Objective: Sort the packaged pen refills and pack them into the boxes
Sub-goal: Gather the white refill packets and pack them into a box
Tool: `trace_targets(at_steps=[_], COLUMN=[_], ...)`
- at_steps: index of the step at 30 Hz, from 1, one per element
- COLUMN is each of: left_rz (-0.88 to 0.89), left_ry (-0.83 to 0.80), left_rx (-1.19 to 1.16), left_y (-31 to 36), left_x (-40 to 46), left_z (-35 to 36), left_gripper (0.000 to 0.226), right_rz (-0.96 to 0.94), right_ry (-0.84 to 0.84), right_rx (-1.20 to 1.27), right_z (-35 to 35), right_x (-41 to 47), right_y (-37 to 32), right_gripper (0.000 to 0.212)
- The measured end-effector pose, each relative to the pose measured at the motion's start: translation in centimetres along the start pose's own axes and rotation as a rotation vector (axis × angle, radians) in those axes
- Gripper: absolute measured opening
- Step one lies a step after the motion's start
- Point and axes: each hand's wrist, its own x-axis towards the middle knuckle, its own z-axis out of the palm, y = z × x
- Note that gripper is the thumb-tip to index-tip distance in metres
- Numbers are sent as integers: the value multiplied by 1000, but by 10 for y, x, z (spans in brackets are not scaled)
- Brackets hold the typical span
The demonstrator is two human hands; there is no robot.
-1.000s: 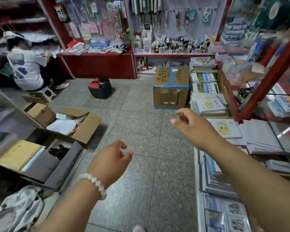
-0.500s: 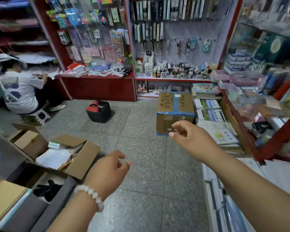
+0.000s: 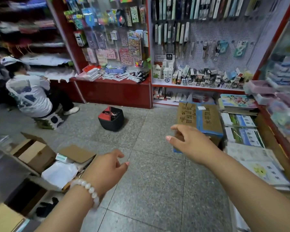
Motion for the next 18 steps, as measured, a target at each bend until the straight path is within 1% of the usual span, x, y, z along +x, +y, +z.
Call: trace_targets(at_steps=[2,5,8,11,14,18], left_rz=[-11,-34,-57,-86,-99,-92], left_ry=[-31,-3,12,-27,-42,-35], left_rx=[61,49,30,22,25,-5], left_y=[4,7,4,-8,-27,-57], left_x=[42,102,156,206,260,332], left_z=[-9,-28,-48,-60,-66,-78], left_gripper=[40,53,73,84,86,84], right_rz=[-16,-34,-58,-57,-57,-50], right_ry=[-42,-63,-54,-68,-91,-84], right_rx=[-92,-147,-162,-140,-143,-158], right_z=[-8,-19,-26,-25,-15,-2], right_x=[44,110,170,224,279,355], right_y=[5,6,2,0,-3,-17], right_gripper=[65,70,72,74,77,79])
